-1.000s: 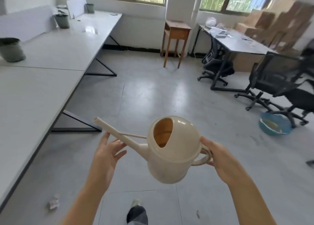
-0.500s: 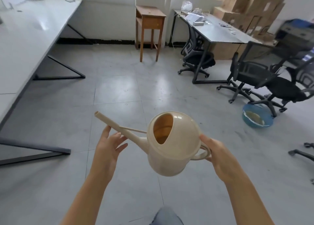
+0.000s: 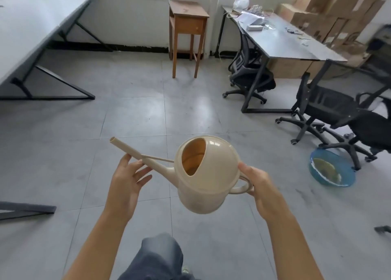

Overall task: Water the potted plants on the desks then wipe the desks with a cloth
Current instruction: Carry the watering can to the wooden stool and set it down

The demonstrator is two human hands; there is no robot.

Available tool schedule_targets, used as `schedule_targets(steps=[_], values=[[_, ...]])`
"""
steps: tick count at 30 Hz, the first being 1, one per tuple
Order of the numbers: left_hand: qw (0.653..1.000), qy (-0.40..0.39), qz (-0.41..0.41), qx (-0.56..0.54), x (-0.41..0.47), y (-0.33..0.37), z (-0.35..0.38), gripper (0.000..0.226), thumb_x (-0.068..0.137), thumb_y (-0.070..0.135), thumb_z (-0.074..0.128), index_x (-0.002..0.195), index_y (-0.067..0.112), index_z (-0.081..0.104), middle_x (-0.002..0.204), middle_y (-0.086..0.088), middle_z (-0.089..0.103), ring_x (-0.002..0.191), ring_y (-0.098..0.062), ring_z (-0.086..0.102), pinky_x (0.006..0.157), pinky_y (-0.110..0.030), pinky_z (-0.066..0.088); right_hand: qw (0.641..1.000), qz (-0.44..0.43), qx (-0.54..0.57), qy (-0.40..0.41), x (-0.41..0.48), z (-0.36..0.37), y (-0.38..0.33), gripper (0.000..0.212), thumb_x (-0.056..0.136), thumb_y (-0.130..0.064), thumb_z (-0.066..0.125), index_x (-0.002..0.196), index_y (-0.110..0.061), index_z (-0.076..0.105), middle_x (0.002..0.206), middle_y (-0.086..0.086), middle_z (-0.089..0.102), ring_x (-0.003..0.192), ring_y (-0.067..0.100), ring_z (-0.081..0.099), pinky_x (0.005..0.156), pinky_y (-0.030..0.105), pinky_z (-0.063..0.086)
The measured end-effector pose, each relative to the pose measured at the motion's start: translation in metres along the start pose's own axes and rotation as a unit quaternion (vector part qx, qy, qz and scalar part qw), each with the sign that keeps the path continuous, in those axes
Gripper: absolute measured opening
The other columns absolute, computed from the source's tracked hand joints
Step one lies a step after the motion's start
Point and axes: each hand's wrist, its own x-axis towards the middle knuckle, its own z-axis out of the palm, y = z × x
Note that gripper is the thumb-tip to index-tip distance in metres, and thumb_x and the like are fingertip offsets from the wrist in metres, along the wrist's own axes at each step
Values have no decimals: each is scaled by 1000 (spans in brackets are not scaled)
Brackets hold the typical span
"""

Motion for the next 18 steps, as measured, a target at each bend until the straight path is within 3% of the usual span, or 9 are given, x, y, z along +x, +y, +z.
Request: schedule_targets(steps=[4, 7, 10, 14, 18], values=[[1000, 8, -10, 1, 60, -6, 33, 54, 78, 28, 50, 131, 16, 46, 98, -6, 66, 98, -26, 61, 89, -39, 46, 1000, 17, -9, 6, 70, -24, -13, 63, 62, -48, 58, 97, 4, 64, 94, 0, 67, 98, 11, 57, 46, 4, 43], [1000, 19, -11, -5, 117, -11, 54, 34, 92, 15, 44, 125, 18, 48, 97, -6, 64, 99, -28, 60, 89, -39, 45, 999, 17, -34, 9, 130, -35, -23, 79, 48, -62, 61, 95, 1, 65, 92, -2, 68, 94, 11, 58, 64, 18, 44], [1000, 20, -11, -6, 180, -9, 76, 38, 95, 12, 39, 133, 16, 44, 98, -6, 64, 100, -28, 60, 89, -39, 46, 999, 20, -50, 2, 192, -42, -45, 88, 46, -65, 59, 99, 5, 63, 97, 0, 70, 99, 13, 61, 73, 26, 40], [1000, 17, -14, -12, 266, 5, 111, 44, 96, 13, 39, 139, 19, 37, 103, -5, 64, 107, -29, 59, 91, -40, 45, 998, 17, -54, 0, 270, -47, -91, 79, 46, -65, 58, 91, -1, 64, 92, -3, 68, 94, 10, 59, 71, 24, 38], [999, -2, -22, -23, 347, 22, 150, 48, 95, 11, 38, 142, 18, 33, 100, -3, 63, 105, -26, 58, 85, -35, 46, 998, 5, -52, 19, 351, -59, -126, 76, 47, -66, 58, 89, -2, 64, 98, 3, 68, 100, 16, 59, 85, 31, 37]])
